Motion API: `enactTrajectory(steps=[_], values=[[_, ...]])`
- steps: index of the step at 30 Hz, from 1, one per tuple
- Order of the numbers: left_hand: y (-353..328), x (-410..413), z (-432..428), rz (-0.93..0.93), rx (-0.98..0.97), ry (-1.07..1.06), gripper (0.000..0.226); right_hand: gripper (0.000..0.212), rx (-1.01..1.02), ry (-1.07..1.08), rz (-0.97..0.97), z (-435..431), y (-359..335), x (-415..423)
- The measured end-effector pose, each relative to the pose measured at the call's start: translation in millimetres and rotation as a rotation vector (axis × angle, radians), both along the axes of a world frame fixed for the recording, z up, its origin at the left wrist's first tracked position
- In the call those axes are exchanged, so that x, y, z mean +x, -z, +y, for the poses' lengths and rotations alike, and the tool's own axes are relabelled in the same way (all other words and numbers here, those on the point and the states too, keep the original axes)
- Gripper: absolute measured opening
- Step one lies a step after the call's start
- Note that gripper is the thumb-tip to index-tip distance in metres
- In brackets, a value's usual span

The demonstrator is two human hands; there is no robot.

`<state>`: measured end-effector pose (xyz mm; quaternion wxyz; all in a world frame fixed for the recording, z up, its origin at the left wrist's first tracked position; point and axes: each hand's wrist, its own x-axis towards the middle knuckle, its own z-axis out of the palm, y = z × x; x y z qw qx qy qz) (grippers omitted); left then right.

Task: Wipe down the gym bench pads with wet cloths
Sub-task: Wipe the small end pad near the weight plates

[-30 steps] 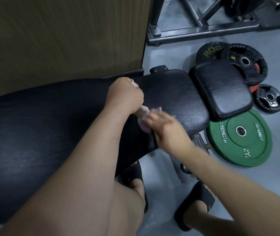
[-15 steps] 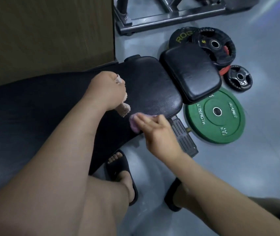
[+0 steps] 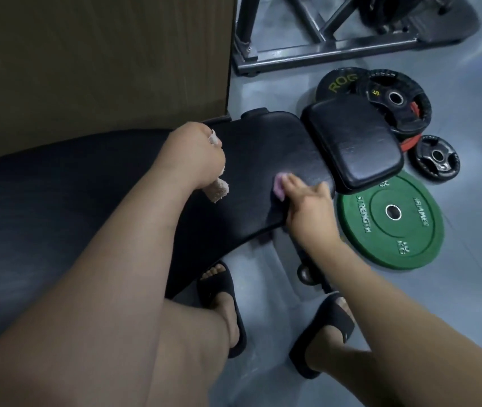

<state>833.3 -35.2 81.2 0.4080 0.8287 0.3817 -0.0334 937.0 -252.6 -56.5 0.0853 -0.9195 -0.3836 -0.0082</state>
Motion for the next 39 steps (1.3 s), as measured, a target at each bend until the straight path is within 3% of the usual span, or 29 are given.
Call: enactTrajectory(steps=[3,6,9,11,13,16,22,26,28,33,36,39], values=[[0,-20,11,0.026,-0.019,-0.042,0.025,0.038,0.032,0.118,0.017,30,-16,-3],[4,-43,27,0.034,-0.041,-0.124,0.025,0.039,0.112,-0.184,0.088,44,-12,-66],[10,-69,44,0.013,-0.086,-0.226,0.024,0.051,0.157,-0.482,0.029,34,-5,-89],[13,-85,55,-0.022,-0.115,-0.296,0.022,0.045,0.082,-0.434,-0.011,37,-6,-62],[16,-99,64,-0.040,-0.125,-0.353,0.021,0.036,0.003,-0.250,-0.074,55,-11,-30],[16,-111,72,-0.063,-0.177,-0.415,0.021,0.037,0.008,-0.082,-0.086,88,-13,-21],[8,-110,66,-0.116,-0.293,-0.400,0.021,0.047,-0.047,-0.368,0.020,88,-11,-116],[-3,-112,47,-0.193,-0.386,-0.432,0.022,0.055,-0.126,-0.447,0.139,59,-22,-125],[-13,-116,34,-0.256,-0.402,-0.451,0.023,0.048,-0.084,-0.394,0.175,47,-32,-124],[-36,-147,2,-0.312,-0.306,-0.440,0.028,0.035,0.245,-0.287,0.270,30,-68,-134],[-53,-178,-9,-0.291,-0.224,-0.436,0.033,0.030,0.301,-0.283,0.320,29,-91,-141],[-74,-206,-19,-0.243,-0.132,-0.448,0.020,0.030,0.329,-0.209,0.401,35,-105,-146]])
